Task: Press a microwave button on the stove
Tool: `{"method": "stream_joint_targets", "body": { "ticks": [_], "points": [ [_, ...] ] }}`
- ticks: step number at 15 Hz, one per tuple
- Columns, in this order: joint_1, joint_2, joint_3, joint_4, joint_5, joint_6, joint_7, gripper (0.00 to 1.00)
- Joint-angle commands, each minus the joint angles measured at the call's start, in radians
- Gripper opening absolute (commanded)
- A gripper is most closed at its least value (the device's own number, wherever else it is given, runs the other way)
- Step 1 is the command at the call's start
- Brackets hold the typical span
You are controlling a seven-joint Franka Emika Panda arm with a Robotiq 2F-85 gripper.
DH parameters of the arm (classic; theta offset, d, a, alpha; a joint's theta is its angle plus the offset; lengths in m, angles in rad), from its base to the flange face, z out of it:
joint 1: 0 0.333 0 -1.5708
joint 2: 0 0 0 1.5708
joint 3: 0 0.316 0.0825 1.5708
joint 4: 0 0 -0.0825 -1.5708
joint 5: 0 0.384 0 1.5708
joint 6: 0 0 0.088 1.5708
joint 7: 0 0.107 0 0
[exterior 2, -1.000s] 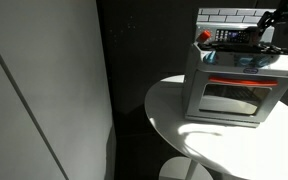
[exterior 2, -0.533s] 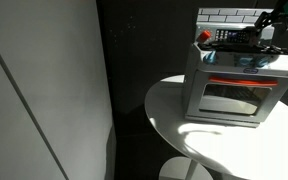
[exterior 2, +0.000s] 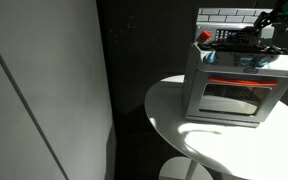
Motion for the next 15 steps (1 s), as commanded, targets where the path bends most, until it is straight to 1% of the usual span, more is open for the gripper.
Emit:
{"method": "stream_joint_targets", "body": {
  "ticks": [1,7,15],
  "points": [
    [0.018,0.039,-0.026,0.053,-0.028,0.01,0.038,1.0],
    [0.024,0.065,-0.042,0.08,-0.034,0.009,0.046,1.0],
    [0.031,-0.026,-0.034,-0.005,-0.037,-0.027,0.012,1.0]
  ]
}}
